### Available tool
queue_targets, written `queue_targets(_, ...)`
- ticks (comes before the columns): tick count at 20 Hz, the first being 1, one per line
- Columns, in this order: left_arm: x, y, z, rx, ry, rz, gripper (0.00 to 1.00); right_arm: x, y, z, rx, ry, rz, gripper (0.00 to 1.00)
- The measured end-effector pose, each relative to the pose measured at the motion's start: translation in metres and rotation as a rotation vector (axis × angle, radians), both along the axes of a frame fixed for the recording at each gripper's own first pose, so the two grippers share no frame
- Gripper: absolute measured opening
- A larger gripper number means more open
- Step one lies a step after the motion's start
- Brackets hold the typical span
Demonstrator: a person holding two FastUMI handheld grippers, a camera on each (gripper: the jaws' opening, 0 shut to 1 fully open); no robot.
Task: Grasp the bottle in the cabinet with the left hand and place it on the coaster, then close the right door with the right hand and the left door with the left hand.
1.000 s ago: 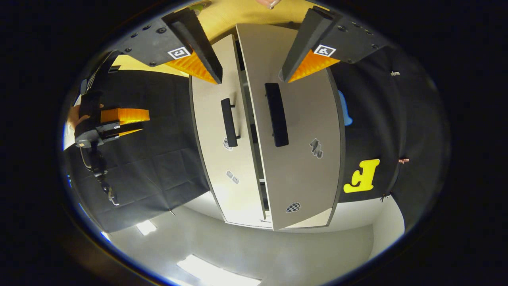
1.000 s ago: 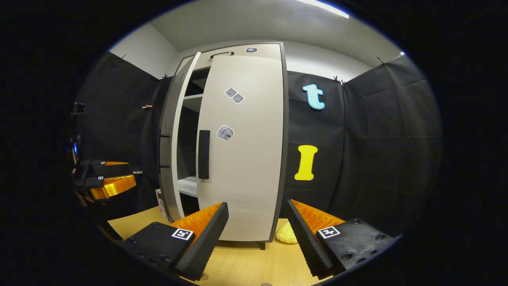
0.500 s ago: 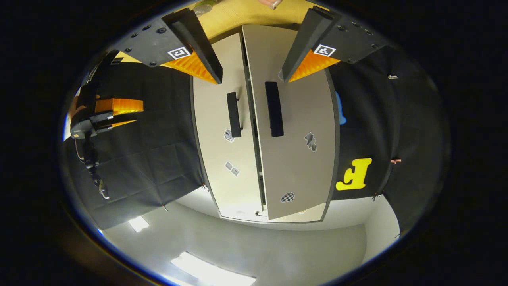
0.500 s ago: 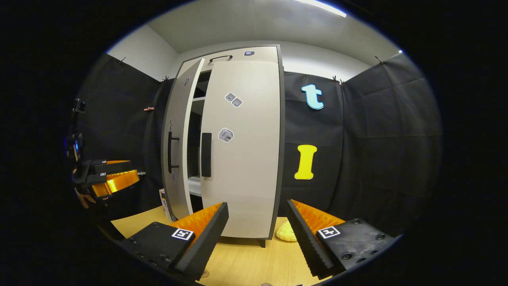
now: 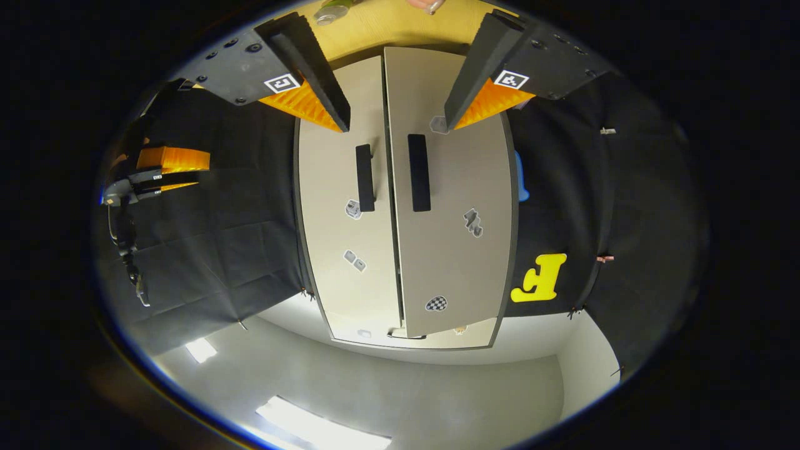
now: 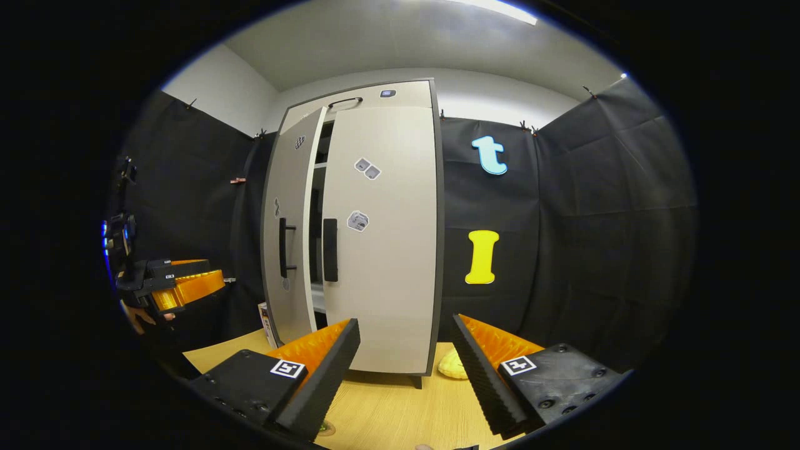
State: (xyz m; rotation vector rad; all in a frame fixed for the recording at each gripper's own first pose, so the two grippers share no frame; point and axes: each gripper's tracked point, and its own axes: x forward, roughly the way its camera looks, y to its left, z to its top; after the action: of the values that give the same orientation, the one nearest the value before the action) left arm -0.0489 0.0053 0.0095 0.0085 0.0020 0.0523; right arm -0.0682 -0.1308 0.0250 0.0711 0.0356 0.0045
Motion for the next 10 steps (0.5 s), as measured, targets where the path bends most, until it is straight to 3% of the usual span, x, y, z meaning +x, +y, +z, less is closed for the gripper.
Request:
queue_targets(3,-0.006,-0.006,0.001,-0.03,-0.003,0.017,0.96,-0.013,-0.011,0.001,-0.006,0.002,0.0,0.98)
queue_targets(10,-0.023,-0.033,0.004,0.005,-0.001,0.049,0.96,-0.042,-0.034,-0.002,-0.021,0.011,0.021,0.98)
